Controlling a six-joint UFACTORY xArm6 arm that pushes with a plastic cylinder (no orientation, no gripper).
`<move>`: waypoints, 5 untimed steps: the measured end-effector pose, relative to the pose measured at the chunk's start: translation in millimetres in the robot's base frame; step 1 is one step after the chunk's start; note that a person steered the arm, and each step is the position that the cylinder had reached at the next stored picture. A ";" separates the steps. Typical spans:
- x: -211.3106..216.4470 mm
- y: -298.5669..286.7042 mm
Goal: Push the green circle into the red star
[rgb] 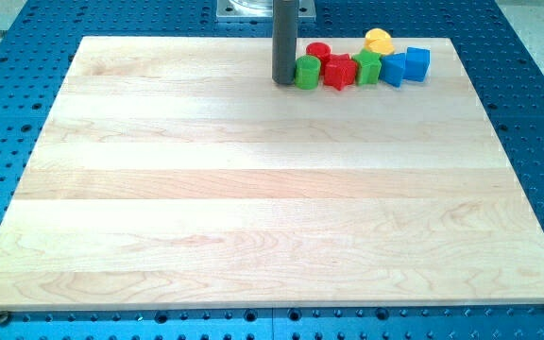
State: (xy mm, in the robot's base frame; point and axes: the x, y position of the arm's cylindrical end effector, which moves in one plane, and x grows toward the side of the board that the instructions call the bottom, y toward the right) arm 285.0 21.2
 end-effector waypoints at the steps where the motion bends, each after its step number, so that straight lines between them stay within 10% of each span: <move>1: 0.0 6.1; 5: -41.7 2.2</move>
